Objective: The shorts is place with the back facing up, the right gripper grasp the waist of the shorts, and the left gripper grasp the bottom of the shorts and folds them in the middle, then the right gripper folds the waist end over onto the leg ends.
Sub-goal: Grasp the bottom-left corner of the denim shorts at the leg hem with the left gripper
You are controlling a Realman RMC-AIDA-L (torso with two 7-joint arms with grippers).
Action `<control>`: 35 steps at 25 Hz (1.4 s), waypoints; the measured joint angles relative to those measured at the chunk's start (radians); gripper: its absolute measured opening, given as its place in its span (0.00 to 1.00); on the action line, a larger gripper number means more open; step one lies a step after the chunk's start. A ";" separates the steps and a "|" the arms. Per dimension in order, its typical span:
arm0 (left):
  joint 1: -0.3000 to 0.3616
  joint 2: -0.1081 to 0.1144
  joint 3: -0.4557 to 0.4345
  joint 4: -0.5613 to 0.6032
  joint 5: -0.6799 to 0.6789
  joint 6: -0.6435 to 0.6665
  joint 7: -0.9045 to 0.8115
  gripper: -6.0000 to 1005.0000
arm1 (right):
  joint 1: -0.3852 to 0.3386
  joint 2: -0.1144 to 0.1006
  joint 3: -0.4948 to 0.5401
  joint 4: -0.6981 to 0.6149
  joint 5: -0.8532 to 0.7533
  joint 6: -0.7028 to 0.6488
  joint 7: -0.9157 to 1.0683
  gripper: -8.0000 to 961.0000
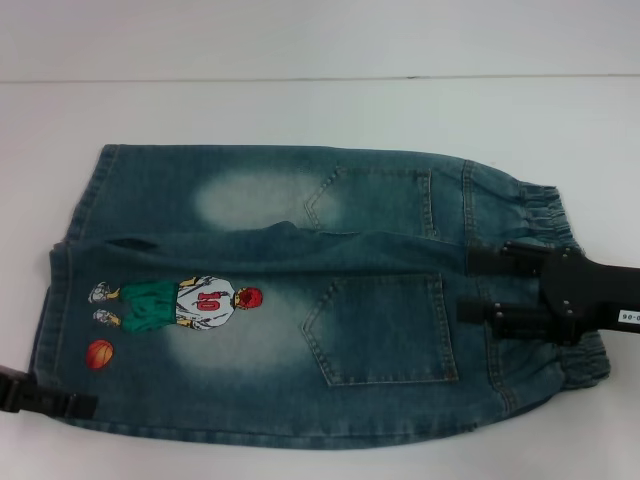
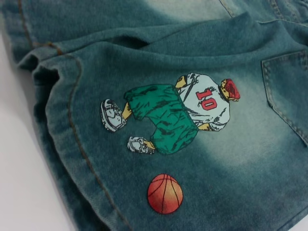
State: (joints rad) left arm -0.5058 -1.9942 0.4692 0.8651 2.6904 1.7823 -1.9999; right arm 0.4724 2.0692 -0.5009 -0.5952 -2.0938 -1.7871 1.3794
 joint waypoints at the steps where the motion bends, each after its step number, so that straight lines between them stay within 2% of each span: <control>1: 0.001 0.000 -0.001 0.000 -0.001 0.000 0.001 0.93 | 0.000 0.000 0.001 0.000 0.000 0.000 0.000 0.88; 6: 0.001 0.000 -0.004 0.000 -0.001 -0.001 -0.004 0.93 | 0.001 0.000 0.002 0.000 0.000 -0.001 -0.001 0.88; 11: 0.000 0.000 -0.006 0.000 -0.001 -0.001 -0.007 0.78 | 0.002 0.000 0.002 0.000 0.000 -0.001 -0.002 0.88; 19: -0.014 -0.004 -0.007 -0.002 -0.003 -0.027 -0.034 0.75 | 0.003 0.000 0.005 0.000 0.000 -0.005 -0.002 0.88; 25: -0.029 0.000 -0.001 -0.011 -0.003 -0.026 -0.037 0.54 | 0.003 0.000 0.006 0.000 0.000 -0.009 -0.002 0.88; 35: -0.038 0.000 0.002 -0.022 -0.003 -0.026 -0.039 0.10 | 0.001 -0.001 0.009 0.000 0.000 -0.011 -0.002 0.88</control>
State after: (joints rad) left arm -0.5441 -1.9940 0.4710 0.8428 2.6873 1.7565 -2.0386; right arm 0.4731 2.0678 -0.4920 -0.5952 -2.0938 -1.7983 1.3774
